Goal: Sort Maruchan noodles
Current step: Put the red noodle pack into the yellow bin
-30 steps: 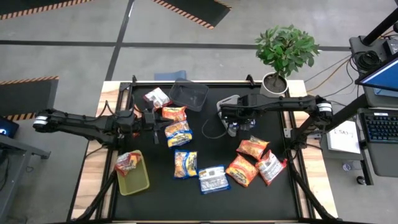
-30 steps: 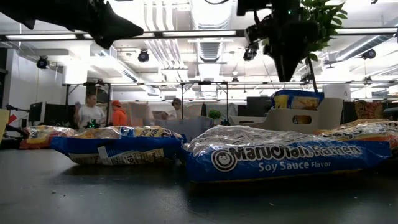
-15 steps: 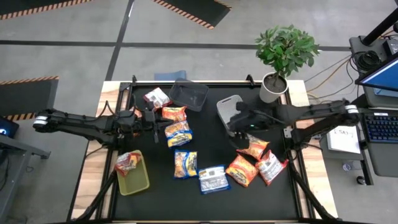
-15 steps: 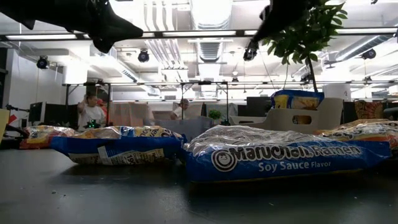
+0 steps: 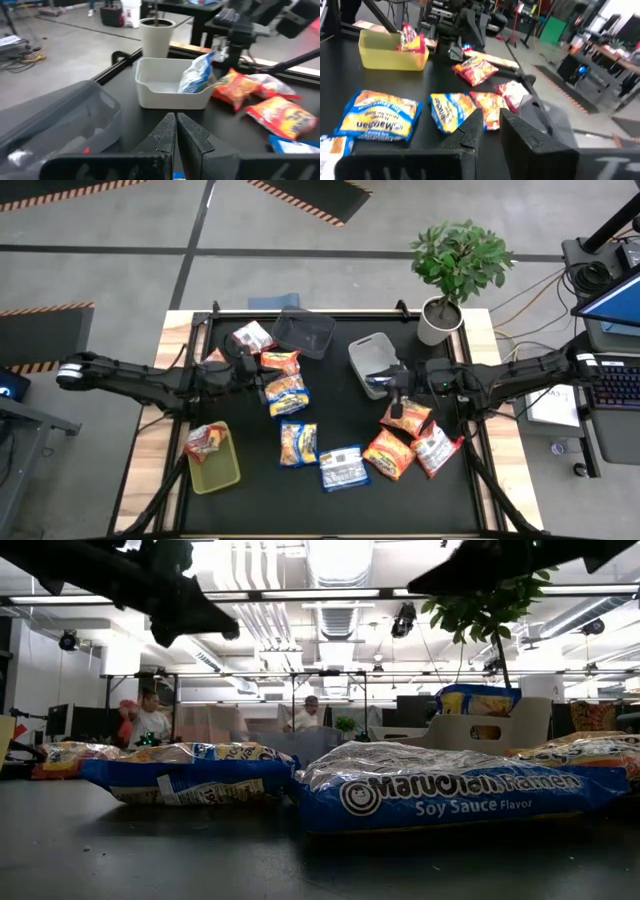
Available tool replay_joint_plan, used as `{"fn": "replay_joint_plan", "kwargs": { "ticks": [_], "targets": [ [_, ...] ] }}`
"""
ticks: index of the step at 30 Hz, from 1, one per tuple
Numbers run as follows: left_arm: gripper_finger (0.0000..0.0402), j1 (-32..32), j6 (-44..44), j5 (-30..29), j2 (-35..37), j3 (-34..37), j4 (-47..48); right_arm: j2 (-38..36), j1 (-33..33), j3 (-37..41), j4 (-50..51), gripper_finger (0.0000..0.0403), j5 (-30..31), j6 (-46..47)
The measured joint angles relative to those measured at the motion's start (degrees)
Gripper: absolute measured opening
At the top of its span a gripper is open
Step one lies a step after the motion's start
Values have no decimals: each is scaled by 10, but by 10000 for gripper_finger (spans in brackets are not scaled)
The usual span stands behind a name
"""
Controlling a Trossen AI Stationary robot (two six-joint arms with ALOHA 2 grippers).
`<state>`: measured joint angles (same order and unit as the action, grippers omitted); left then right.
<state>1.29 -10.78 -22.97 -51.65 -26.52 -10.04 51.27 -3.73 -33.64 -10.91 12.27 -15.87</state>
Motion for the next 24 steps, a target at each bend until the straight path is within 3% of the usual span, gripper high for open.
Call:
{"fn": "replay_joint_plan", "kwargs": {
  "ticks": [11, 24],
  "targets": [
    [0, -27, -11, -5, -40, -72, 90, -65, 3, 20, -16, 47, 8, -14],
    [0, -152, 36, -5, -100, -217, 378, -84, 4, 30, -8, 47, 9, 0]
  ]
}}
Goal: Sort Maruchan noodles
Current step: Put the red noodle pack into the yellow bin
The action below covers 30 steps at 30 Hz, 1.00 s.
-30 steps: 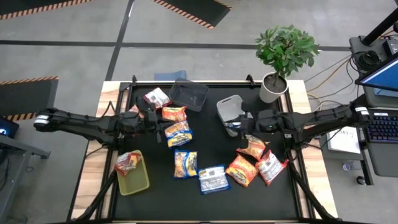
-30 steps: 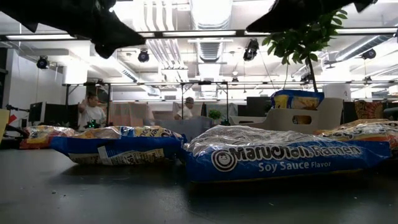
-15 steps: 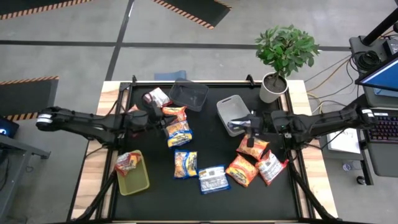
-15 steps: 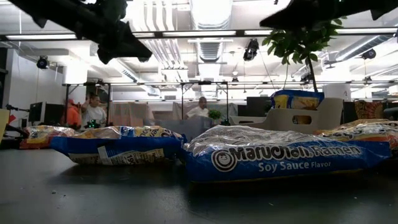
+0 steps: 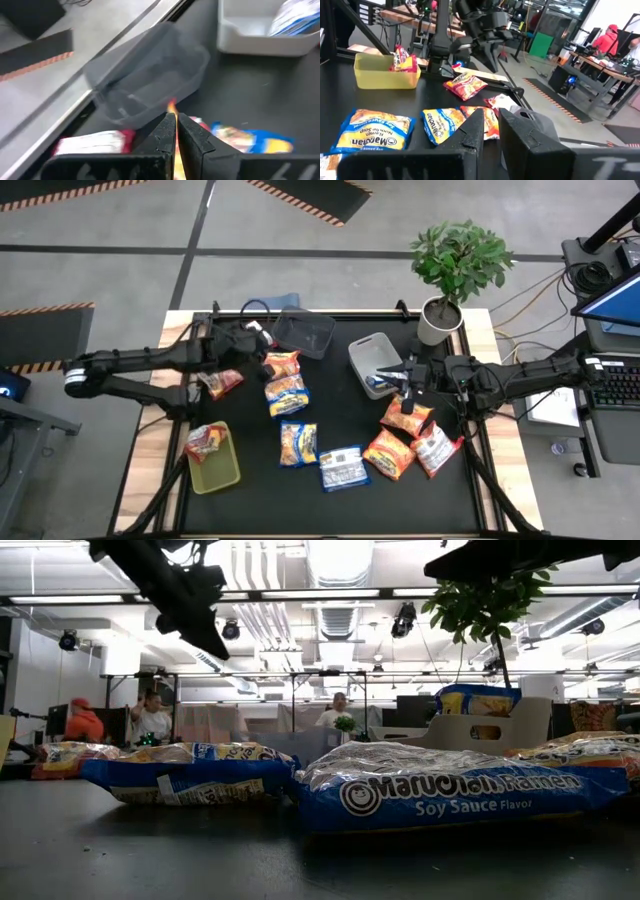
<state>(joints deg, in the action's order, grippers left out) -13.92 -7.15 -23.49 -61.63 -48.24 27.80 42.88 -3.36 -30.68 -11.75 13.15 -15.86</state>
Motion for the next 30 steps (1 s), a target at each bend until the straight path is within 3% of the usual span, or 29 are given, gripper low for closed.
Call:
{"fn": "replay_joint_plan", "kwargs": {
  "ticks": [6, 13, 20, 27, 30],
  "targets": [
    [0, -26, 98, 2, -6, -27, 1, 0, 0, 1, 8, 47, 3, 4],
    [0, -115, 235, -12, -4, -118, -41, 5, 0, 3, 8, 45, 5, 1],
    [0, -152, 234, 116, -5, -119, -12, 4, 0, 0, -23, 43, 5, -37],
    [0, -149, 163, 231, -9, -113, 109, 4, 0, -25, -42, 43, 5, -42],
    [0, -144, 142, 249, -8, -95, 116, 4, 0, -28, -42, 43, 5, -47]
  ]
}}
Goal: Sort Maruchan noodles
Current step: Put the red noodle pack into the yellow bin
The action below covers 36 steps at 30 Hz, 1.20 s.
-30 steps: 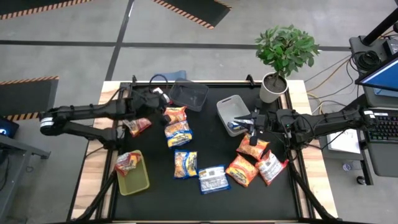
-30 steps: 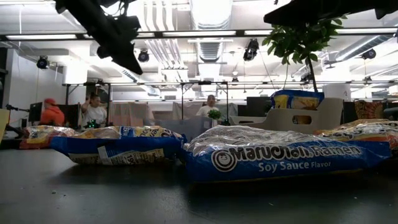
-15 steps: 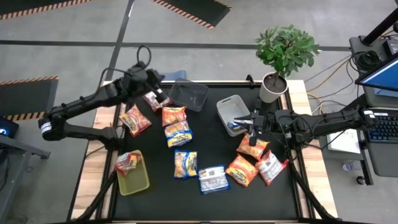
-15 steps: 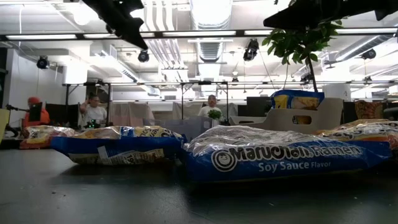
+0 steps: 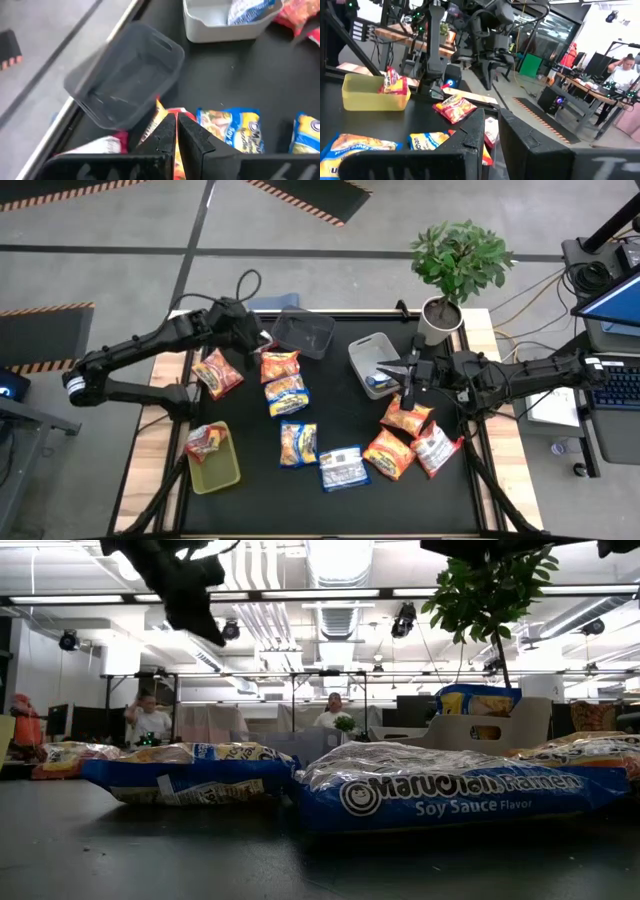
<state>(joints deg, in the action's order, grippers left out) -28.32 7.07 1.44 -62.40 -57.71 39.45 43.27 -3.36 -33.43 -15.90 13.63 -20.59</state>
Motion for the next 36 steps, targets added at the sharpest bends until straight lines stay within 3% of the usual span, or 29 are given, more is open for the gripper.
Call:
{"fn": "replay_joint_plan", "kwargs": {
  "ticks": [18, 22, 26, 32, 36],
  "targets": [
    [0, 0, -47, 7, 0, 138, -53, 0, 0, 0, -11, 43, 0, -49],
    [4, 0, -45, -42, -2, 147, -69, 0, 0, 0, -11, 43, 0, -51],
    [36, 0, -22, -87, -8, 157, -69, 0, 0, 0, -11, 43, 0, -50],
    [116, -1, -30, -165, -20, 173, -78, 0, 0, 0, -11, 43, 0, -50],
    [160, 0, -3, -168, -32, 197, -101, 0, 0, 0, -11, 43, 0, -50]
  ]
}}
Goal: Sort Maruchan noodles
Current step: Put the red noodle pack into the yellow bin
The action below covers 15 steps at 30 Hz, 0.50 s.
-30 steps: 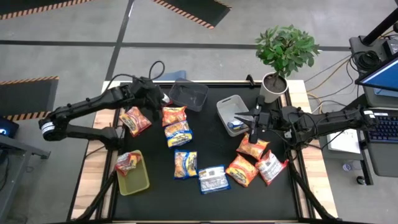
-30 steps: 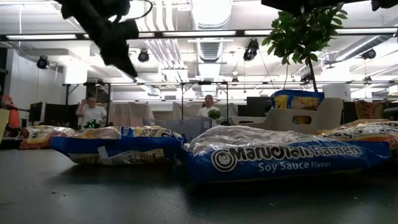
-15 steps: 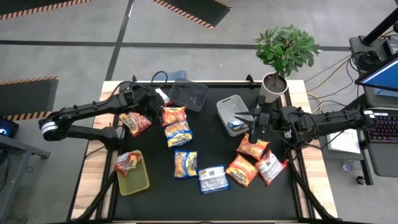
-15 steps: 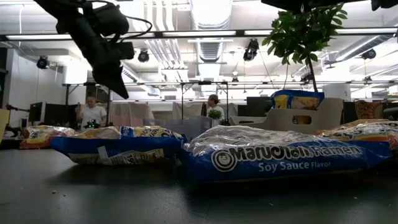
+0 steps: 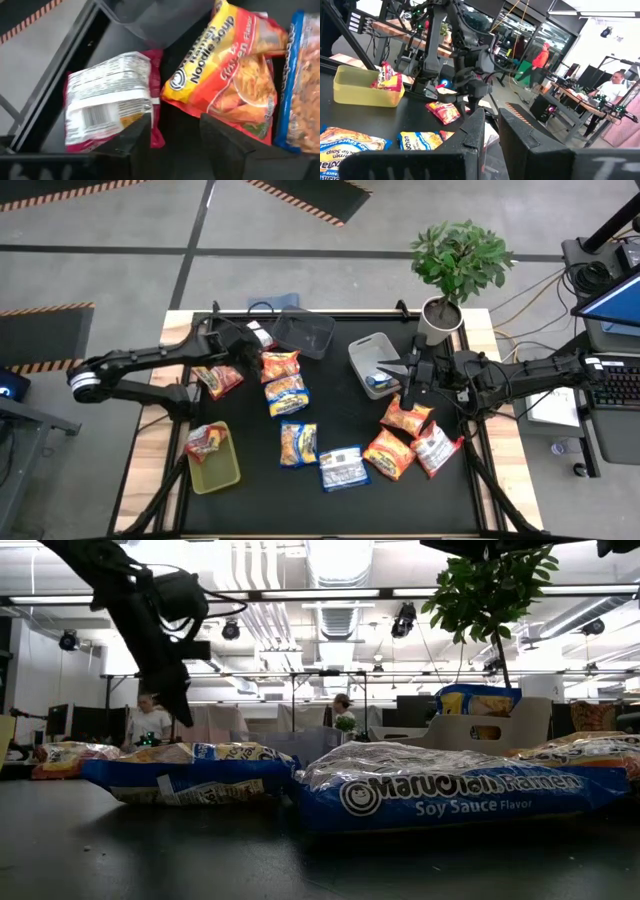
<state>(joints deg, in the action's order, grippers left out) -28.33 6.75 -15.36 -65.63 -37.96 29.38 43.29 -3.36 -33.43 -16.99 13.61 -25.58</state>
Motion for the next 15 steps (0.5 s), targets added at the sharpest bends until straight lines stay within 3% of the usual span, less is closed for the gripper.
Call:
{"fn": "replay_joint_plan", "kwargs": {
  "ticks": [11, 15],
  "targets": [
    [164, 0, 48, -30, -35, 63, -117, 0, 0, 0, 0, 43, 0, -7],
    [160, 0, 52, -68, -50, 70, -138, 0, 0, 0, 0, 43, 0, -6]
  ]
}}
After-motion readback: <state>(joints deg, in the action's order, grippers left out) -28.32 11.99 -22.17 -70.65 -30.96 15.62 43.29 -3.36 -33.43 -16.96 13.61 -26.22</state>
